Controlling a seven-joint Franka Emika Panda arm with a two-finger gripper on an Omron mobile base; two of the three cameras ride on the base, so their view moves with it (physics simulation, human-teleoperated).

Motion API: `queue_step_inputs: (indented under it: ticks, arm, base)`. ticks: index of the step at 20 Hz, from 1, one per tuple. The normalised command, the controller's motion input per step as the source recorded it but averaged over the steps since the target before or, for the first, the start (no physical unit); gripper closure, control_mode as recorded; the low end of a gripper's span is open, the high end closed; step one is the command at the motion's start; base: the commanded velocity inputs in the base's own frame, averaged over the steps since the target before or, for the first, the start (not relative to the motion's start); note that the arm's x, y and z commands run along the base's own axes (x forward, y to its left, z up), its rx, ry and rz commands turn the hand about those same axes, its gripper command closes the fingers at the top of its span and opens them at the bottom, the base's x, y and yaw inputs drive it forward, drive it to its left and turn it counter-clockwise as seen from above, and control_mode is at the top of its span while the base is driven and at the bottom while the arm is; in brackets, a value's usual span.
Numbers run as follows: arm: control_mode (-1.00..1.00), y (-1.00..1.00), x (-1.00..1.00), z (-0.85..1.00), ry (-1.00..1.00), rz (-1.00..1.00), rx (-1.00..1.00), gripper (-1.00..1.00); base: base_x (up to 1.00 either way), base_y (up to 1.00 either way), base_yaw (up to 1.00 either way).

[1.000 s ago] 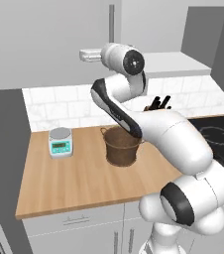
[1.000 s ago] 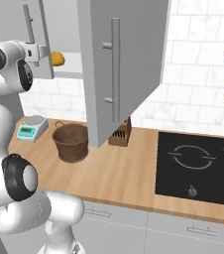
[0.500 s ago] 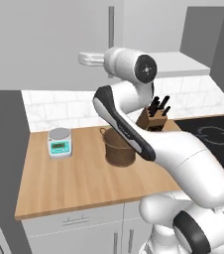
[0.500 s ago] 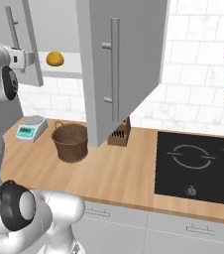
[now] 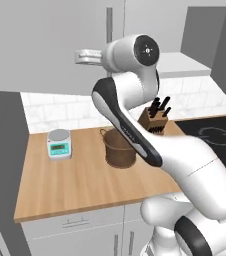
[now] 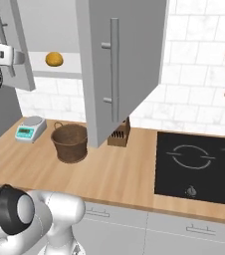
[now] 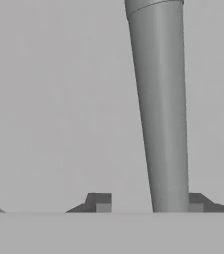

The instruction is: Open the cabinet, pick up the bread from the cabinet and place it in the basket. Then move the basket to the dining counter.

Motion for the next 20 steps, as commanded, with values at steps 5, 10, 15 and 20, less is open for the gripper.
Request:
queue_step_inputs:
  ticks: [5, 10, 15, 20]
  arm:
    - [-1.0, 1.0, -0.85, -0.42, 0.02, 0.0, 0.01, 1.0]
    - [-1.0, 1.0, -0.74, -0.46, 0.0, 0.0, 0.0, 1.0]
    - [-1.0, 1.0, -0.44, -0.26, 0.0, 0.0, 0.03, 1.0]
    - [-1.0, 1.0, -0.41, -0.3, 0.0, 0.0, 0.02, 1.0]
  base:
    - [0.0, 0.0, 0.0]
    - [0.0, 0.0, 0.0]
    - [0.0, 0.0, 0.0]
    - [0.0, 0.0, 0.0]
